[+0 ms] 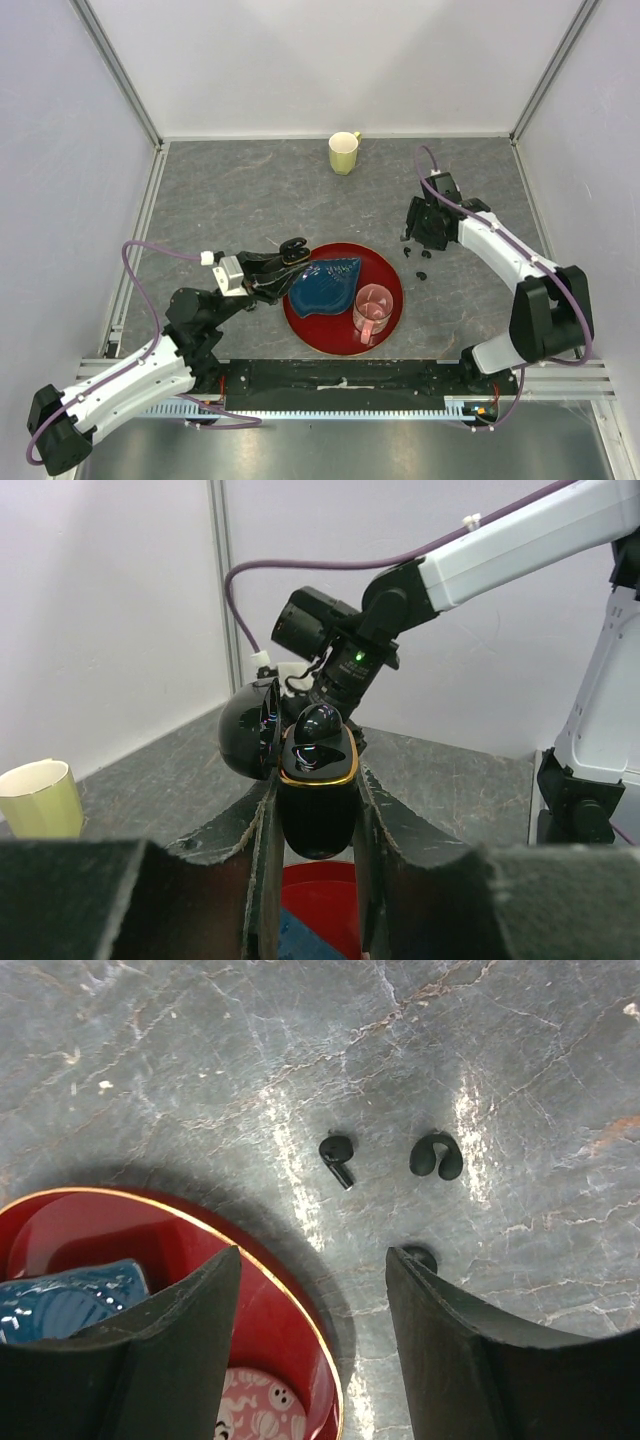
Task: Insert the wireless bluetooth earbuds into the charging case
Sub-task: Pick up the earbud from the center of the board.
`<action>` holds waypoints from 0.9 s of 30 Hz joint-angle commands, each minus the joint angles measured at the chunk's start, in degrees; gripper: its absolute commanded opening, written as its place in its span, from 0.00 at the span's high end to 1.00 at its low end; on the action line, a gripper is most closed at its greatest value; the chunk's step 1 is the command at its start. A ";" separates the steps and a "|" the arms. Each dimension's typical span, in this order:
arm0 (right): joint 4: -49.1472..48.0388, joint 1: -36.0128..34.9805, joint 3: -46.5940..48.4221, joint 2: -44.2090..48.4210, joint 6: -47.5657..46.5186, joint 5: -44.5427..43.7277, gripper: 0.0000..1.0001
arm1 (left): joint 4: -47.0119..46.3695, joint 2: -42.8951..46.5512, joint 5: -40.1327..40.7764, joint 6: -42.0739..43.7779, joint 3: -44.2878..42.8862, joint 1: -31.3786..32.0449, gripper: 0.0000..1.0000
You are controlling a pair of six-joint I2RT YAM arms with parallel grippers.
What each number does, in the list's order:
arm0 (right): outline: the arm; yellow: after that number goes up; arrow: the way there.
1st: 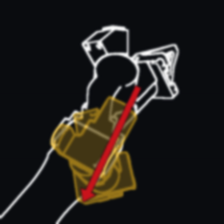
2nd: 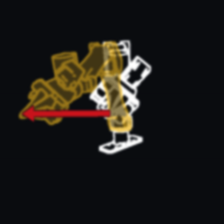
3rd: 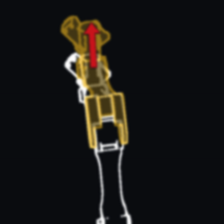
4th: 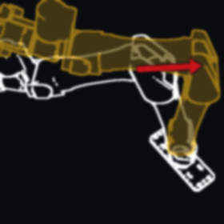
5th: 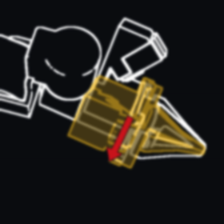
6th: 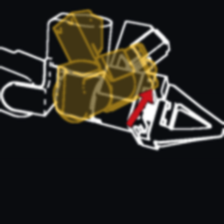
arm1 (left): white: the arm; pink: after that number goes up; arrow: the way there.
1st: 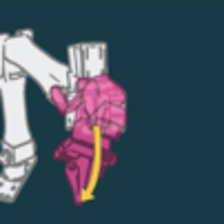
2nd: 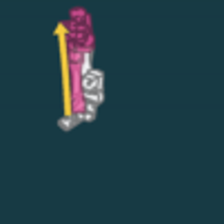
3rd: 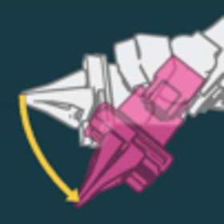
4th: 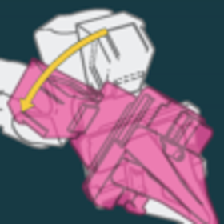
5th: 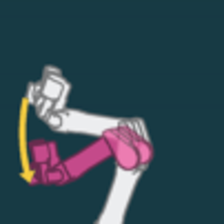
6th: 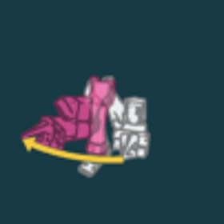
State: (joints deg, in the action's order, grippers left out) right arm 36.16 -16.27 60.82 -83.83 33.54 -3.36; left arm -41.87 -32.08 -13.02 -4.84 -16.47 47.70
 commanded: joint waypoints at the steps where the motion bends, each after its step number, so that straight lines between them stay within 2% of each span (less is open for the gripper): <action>1: -2.76 -0.25 2.73 -4.05 -1.02 -1.39 0.36 | 0.29 1.13 -0.08 1.32 -1.02 -0.15 0.98; 10: -4.08 -1.48 3.87 -9.94 -2.16 -4.11 0.46 | 1.00 0.08 0.10 1.85 -1.90 -0.07 0.98; 27: -7.33 -2.80 4.84 -17.06 -3.30 -7.19 0.52 | 1.88 -0.62 0.45 2.12 -2.60 -0.07 0.98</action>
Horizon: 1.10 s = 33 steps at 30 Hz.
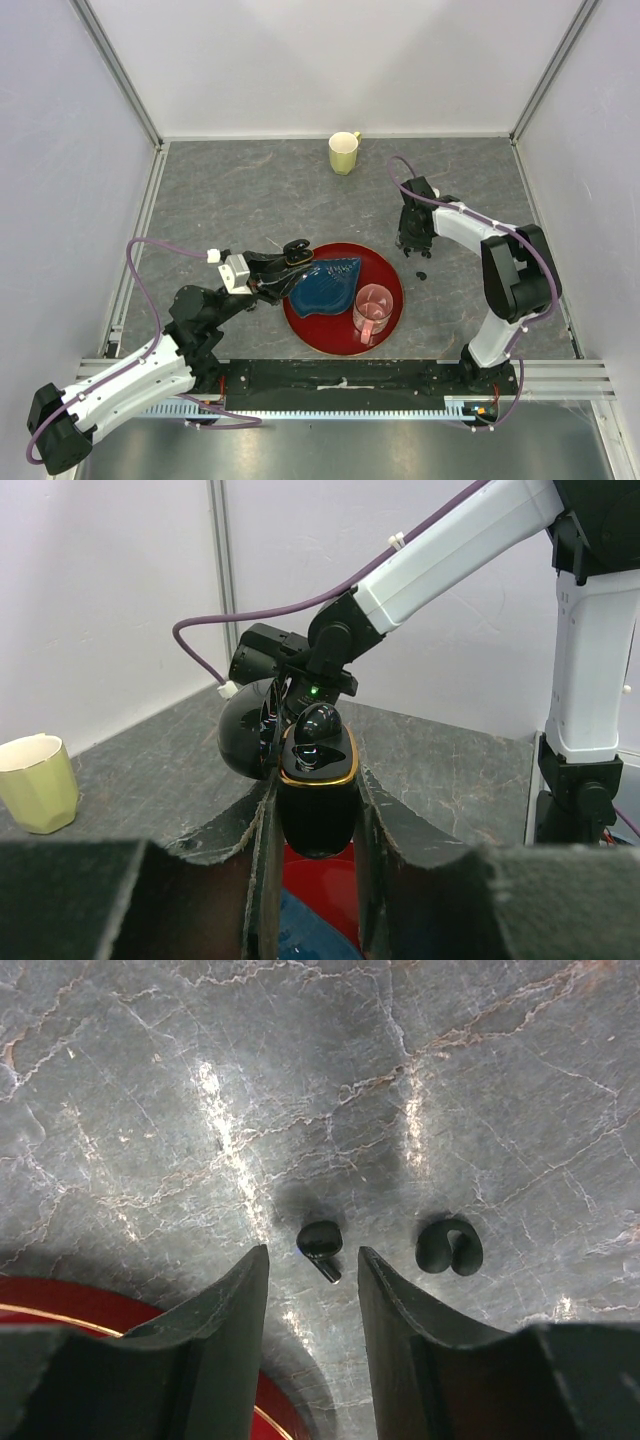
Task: Insert the wireless bluetooth earbuds into the charging case
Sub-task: Pick up the earbud from the center of the board.
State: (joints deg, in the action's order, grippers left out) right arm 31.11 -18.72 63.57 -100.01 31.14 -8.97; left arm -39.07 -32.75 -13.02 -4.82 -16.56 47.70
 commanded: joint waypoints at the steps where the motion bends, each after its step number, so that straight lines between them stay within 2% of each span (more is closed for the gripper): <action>1: -2.29 -0.44 2.08 -1.15 -0.81 -1.57 0.53 | -0.83 0.14 0.53 2.09 -2.43 -0.15 0.98; 33: -2.37 -1.23 1.73 -5.11 -3.10 -3.68 0.62 | -1.18 -0.56 1.59 0.95 -2.16 -0.15 0.98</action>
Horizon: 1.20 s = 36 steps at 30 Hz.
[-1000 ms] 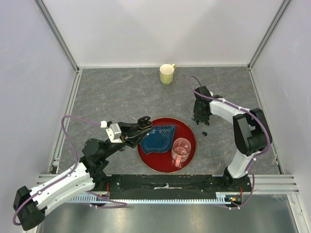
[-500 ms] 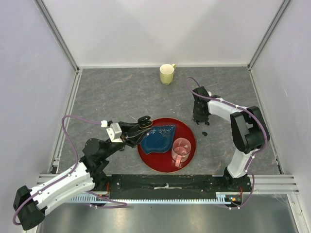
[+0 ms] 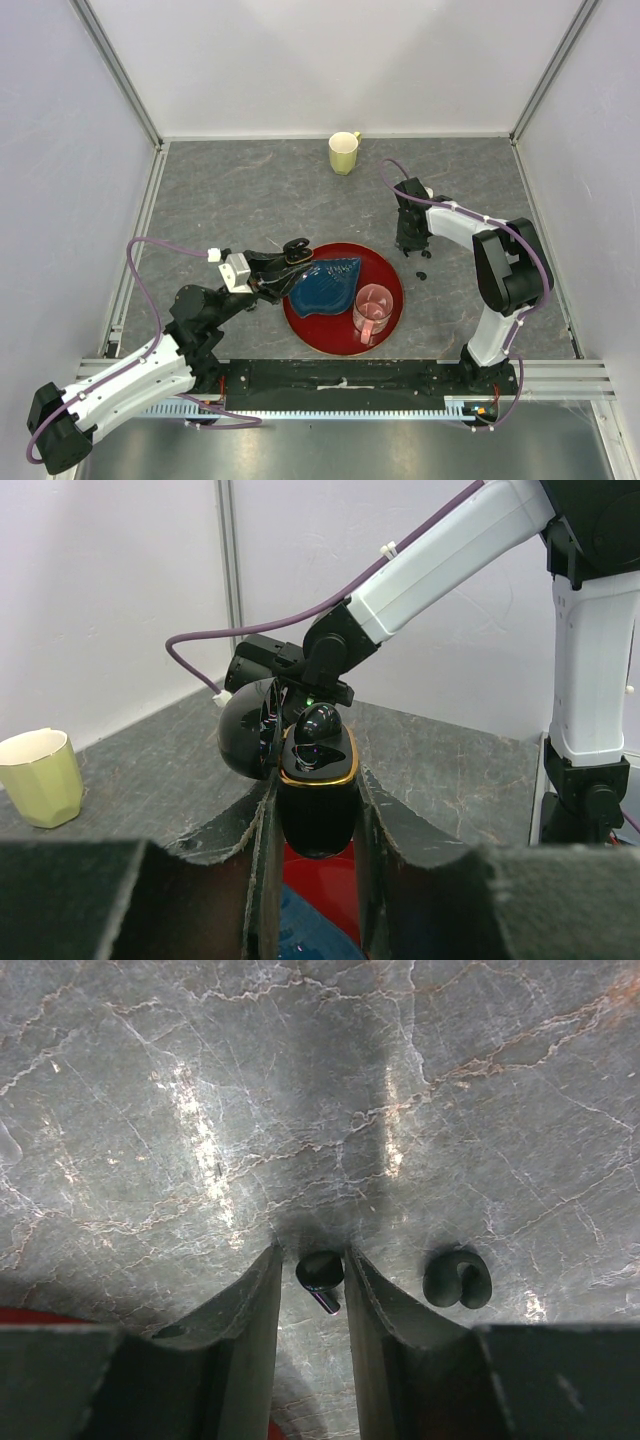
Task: Insert the wireless bluetooth earbuds into the charging case
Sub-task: Pick up the earbud from the center of the board.
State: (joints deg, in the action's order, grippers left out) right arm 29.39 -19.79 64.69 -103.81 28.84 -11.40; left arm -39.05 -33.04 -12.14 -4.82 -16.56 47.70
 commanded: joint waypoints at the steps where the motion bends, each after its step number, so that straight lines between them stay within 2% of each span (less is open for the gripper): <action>1: -0.65 -0.07 0.53 -1.31 -0.89 -1.43 0.62 | -1.21 -0.27 0.63 0.87 -2.16 -0.07 0.98; 12: -0.47 -0.07 0.18 -1.22 0.16 -1.08 0.70 | -1.12 -0.19 0.72 0.60 -2.08 -0.15 0.98; 23: -1.79 -0.16 -5.00 1.85 11.75 -3.72 0.74 | -1.03 -0.36 0.45 0.43 -2.34 -0.15 0.98; 27: -3.63 -0.25 -8.16 3.79 13.96 -4.60 0.67 | -0.86 0.17 0.80 0.25 -2.08 -0.15 0.98; 31: -3.81 -0.34 -7.91 3.70 11.68 -4.95 0.57 | -0.68 0.69 1.07 0.25 -1.99 -0.15 0.98; 36: -4.34 -0.34 -6.68 3.26 6.07 -3.02 0.54 | -0.68 0.60 0.89 0.16 -1.99 -0.15 0.98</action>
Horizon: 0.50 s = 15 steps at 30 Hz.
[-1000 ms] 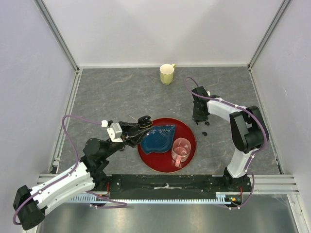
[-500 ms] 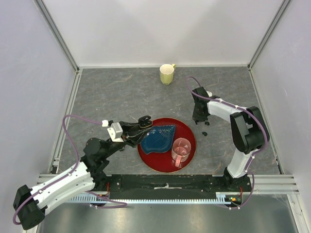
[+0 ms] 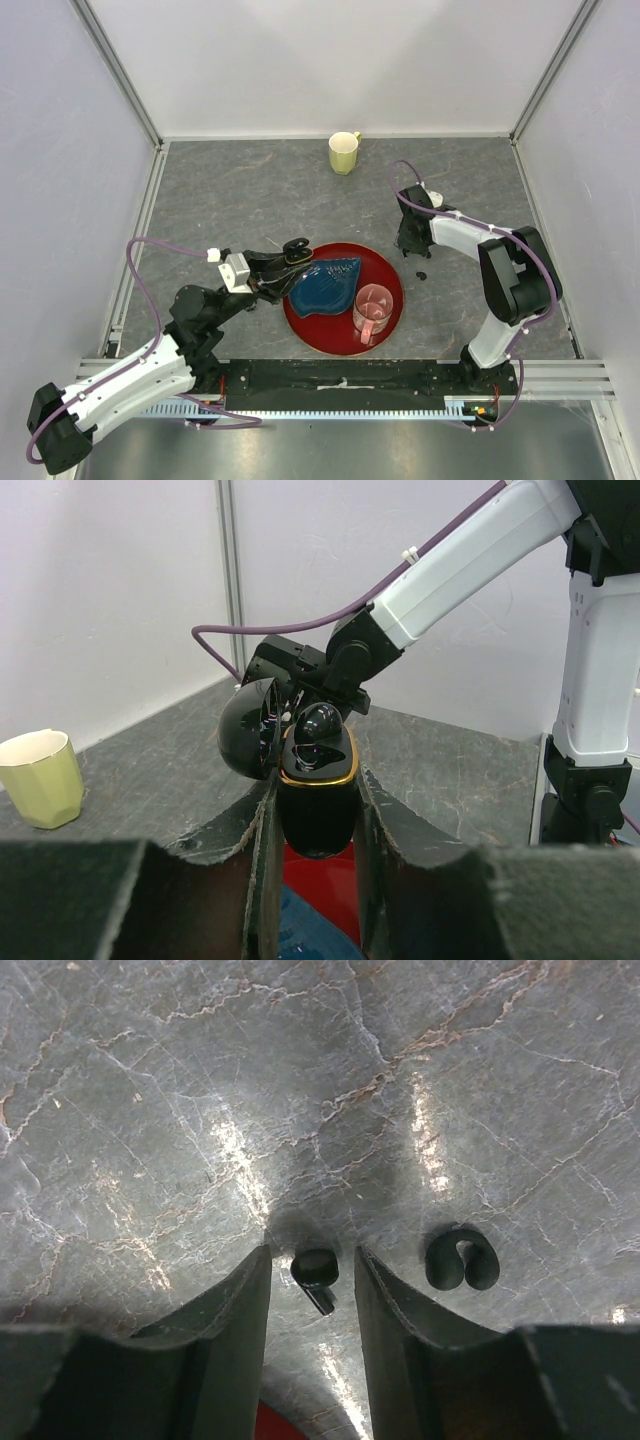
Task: Insert the wireless bluetooth earbuds into the charging case
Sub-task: Pick up the earbud from the center of the board.
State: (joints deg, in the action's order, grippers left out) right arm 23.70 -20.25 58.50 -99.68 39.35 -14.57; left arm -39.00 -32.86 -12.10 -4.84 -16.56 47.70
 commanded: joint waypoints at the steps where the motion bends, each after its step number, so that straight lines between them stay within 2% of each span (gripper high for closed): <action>1: 1.52 0.04 -0.23 -1.13 -6.29 0.24 0.53 | -0.72 0.43 0.93 0.18 -1.90 -0.15 0.98; 8: 1.70 0.12 0.83 -3.68 -13.94 2.26 0.55 | -0.72 0.96 1.20 -0.34 -1.37 -0.07 0.98; 15: 1.43 0.12 1.00 -4.38 -15.36 4.19 0.60 | -0.63 1.13 1.55 -0.43 -1.20 -0.15 0.98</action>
State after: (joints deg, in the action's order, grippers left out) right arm 23.64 -20.25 59.99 -101.10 26.09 -12.32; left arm -39.00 -32.23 -12.03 -4.86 -16.56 47.70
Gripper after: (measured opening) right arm 0.416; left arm 0.349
